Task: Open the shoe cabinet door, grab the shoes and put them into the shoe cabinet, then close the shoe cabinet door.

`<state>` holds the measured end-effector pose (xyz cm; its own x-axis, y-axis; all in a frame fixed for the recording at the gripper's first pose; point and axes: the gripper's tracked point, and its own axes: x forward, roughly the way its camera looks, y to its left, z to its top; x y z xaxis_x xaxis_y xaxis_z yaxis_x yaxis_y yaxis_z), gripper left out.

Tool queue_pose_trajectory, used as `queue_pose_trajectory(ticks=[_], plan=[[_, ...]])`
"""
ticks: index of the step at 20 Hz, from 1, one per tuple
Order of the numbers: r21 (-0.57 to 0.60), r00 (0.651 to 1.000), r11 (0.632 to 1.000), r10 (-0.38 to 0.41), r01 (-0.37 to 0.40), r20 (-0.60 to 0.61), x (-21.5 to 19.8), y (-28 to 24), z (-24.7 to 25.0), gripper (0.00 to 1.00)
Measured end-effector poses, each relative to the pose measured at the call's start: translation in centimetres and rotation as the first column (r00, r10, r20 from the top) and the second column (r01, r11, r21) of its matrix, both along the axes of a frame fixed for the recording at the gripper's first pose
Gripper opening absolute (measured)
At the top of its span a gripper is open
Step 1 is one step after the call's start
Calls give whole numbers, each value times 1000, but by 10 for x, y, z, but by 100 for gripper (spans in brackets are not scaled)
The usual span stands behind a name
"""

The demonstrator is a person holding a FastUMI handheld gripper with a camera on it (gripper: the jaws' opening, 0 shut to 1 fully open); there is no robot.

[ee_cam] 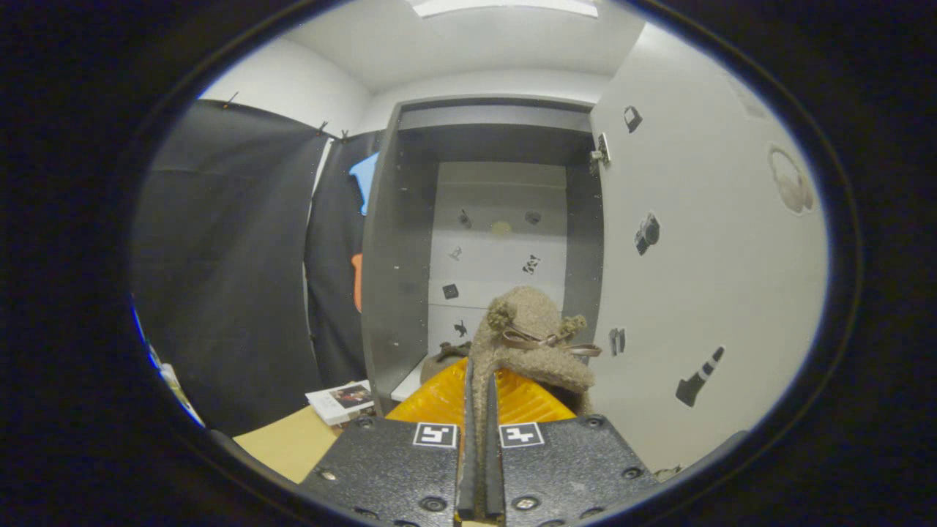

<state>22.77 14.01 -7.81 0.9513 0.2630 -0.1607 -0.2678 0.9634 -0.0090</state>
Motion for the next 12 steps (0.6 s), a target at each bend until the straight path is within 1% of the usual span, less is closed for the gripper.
queue_pose_trajectory(ticks=[4, 7, 12], plan=[[-24, 999, 999, -29, 29, -32, 63, 8, -2, 8], [-15, 996, 999, -41, 40, -75, 108, 13, -17, 8], [-117, 988, 992, -68, 51, -141, 175, 12, -61, 10]])
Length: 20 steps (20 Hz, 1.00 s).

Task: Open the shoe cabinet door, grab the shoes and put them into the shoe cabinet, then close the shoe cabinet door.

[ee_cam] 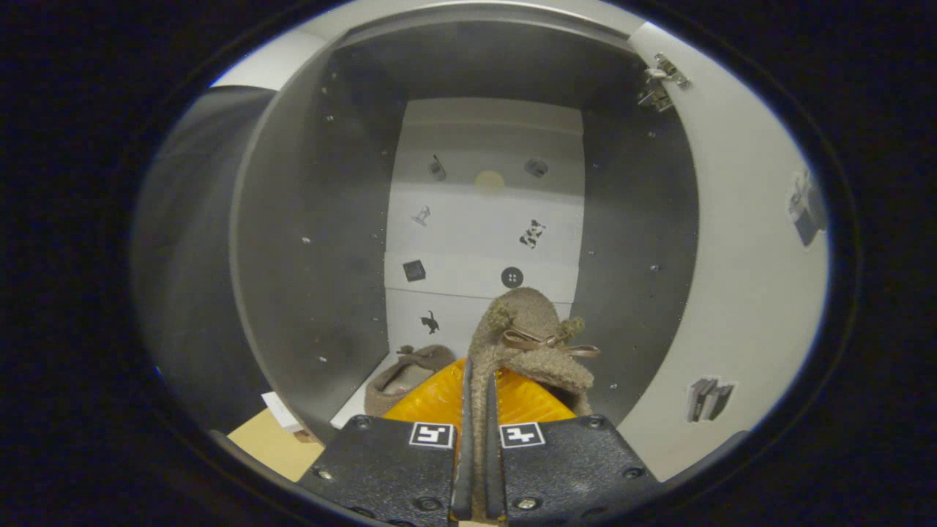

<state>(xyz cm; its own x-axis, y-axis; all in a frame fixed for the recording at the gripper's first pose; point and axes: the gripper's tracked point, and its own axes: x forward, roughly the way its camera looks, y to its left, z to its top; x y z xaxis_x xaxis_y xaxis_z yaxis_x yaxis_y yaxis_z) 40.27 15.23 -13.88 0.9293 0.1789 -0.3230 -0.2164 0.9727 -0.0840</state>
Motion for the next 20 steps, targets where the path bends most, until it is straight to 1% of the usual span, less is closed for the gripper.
queue_pose_trajectory(ticks=[4, 8, 10, 12, 13, 14, 16, 18, 19, 20], plan=[[-78, 999, 997, -8, 5, -41, 46, -2, -35, 10], [-130, 995, 991, 5, -19, -102, 87, 4, -80, 11], [-162, 991, 987, -14, -7, -130, 104, 0, -104, 11], [-154, 989, 988, -22, 0, -143, 114, 0, -121, 13], [-144, 991, 990, -17, -3, -134, 118, 2, -121, 17], [-136, 992, 991, -10, -8, -129, 120, 6, -121, 18], [-121, 989, 992, 6, -24, -149, 119, 13, -126, 21], [-117, 988, 993, -1, -17, -152, 118, 15, -126, 22], [-125, 989, 992, -9, -10, -151, 116, 15, -125, 24], [-128, 988, 992, -7, -13, -154, 114, 16, -124, 32]])
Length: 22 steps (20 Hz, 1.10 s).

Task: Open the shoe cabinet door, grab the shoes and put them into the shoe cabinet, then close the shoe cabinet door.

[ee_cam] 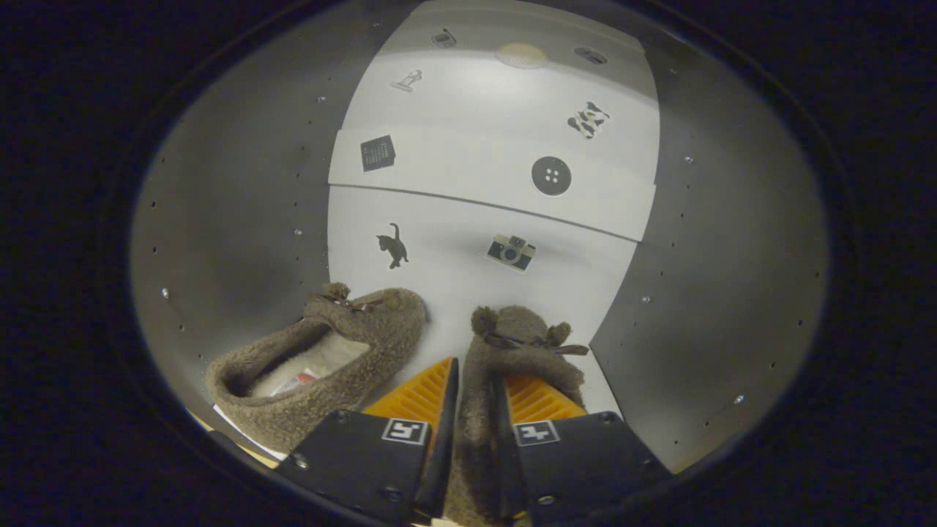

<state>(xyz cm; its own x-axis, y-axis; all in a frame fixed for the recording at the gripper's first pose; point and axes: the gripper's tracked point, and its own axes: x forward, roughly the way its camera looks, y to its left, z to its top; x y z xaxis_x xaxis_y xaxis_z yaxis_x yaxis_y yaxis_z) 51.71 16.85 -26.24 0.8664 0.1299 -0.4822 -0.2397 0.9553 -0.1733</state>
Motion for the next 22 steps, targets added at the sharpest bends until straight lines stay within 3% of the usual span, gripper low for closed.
queue_pose_trajectory(ticks=[4, 6, 11, 15, 19, 22], plan=[[39, 999, 999, 14, -12, -36, -22, 5, 6, 52], [30, 1000, 999, -15, 16, -6, -29, -5, 18, 63], [27, 999, 999, 21, -22, 47, -82, -9, 52, 89], [35, 993, 998, 56, -60, 108, -140, -5, 93, 90], [52, 980, 992, 107, -117, 165, -212, 5, 139, 99], [47, 969, 991, 114, -127, 219, -269, 1, 176, 99]])
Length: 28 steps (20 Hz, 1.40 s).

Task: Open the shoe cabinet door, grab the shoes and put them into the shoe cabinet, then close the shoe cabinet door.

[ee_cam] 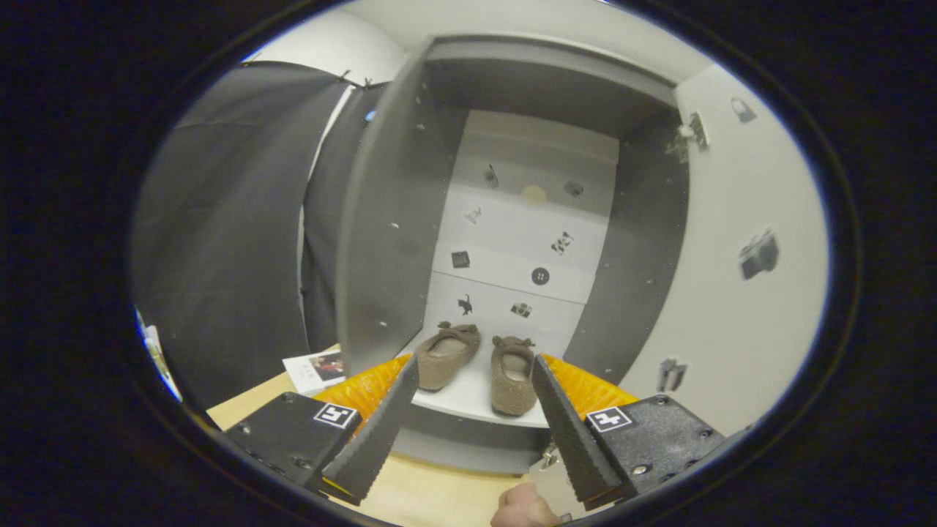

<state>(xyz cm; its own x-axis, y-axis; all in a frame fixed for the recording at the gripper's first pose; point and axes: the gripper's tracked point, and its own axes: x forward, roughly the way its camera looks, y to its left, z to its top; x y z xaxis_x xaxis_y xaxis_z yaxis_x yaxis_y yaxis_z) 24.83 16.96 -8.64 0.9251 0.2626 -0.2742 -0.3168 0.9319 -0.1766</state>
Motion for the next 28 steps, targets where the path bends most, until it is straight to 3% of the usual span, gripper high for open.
queue_pose_trajectory(ticks=[7, 9, 12, 15, 20, 28], plan=[[128, 999, 991, -40, 37, 14, -136, -34, 70, 100], [143, 1000, 990, -11, 7, 28, -169, -47, 89, 100], [150, 999, 988, 30, -35, 35, -209, -76, 101, 100], [138, 1000, 990, -8, 7, 10, -237, -130, 103, 100], [162, 996, 985, -72, 62, 56, -263, -214, 125, 100], [121, 970, 974, -208, 193, 126, -261, -380, 119, 100]])
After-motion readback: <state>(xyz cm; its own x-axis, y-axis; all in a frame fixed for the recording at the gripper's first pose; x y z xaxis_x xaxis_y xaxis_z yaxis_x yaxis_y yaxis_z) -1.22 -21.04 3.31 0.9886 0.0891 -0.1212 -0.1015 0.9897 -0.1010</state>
